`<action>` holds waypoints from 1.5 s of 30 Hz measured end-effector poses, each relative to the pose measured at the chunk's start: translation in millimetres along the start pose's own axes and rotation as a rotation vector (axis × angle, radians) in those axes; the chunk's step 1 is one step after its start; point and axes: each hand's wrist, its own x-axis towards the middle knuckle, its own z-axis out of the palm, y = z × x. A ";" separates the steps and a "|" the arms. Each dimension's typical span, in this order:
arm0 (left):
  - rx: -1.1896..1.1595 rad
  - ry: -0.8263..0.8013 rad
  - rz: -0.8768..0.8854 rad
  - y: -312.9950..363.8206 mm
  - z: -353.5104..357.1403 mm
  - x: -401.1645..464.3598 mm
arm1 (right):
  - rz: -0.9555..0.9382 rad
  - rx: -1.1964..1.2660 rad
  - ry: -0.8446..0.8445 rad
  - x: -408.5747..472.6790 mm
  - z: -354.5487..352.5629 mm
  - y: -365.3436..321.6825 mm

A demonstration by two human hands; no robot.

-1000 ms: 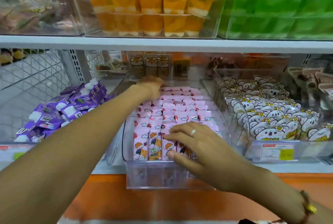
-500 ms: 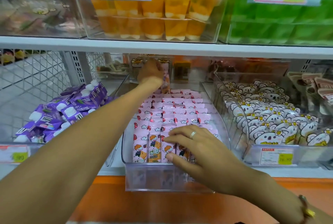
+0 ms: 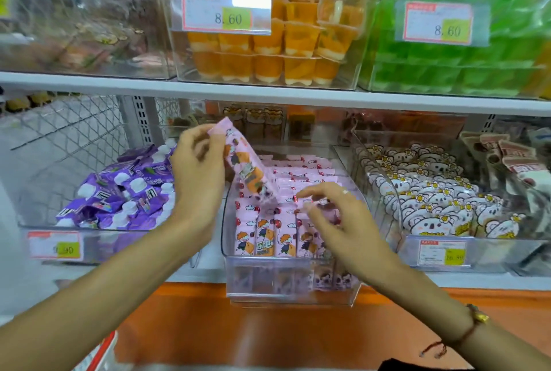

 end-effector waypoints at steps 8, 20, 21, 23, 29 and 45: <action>0.038 -0.129 0.007 2.8 -10.9 -42.2 | 0.121 0.440 -0.196 4.2 20.8 -38.9; 0.075 -0.364 -0.204 -2.8 -16.3 -51.1 | 0.171 0.580 -0.091 4.7 20.3 -35.1; 0.090 -0.377 -0.205 -2.7 -16.5 -51.3 | 0.169 0.575 -0.089 4.5 19.5 -35.3; 0.086 -0.377 -0.201 -2.6 -17.1 -50.1 | 0.189 0.575 -0.112 4.8 18.7 -33.4; -0.005 -0.282 -0.218 0.1 -20.0 -44.0 | 0.280 0.692 -0.255 4.3 16.9 -27.3; 0.028 -0.325 -0.257 0.6 -19.1 -48.6 | 0.208 0.527 -0.015 4.2 16.0 -27.3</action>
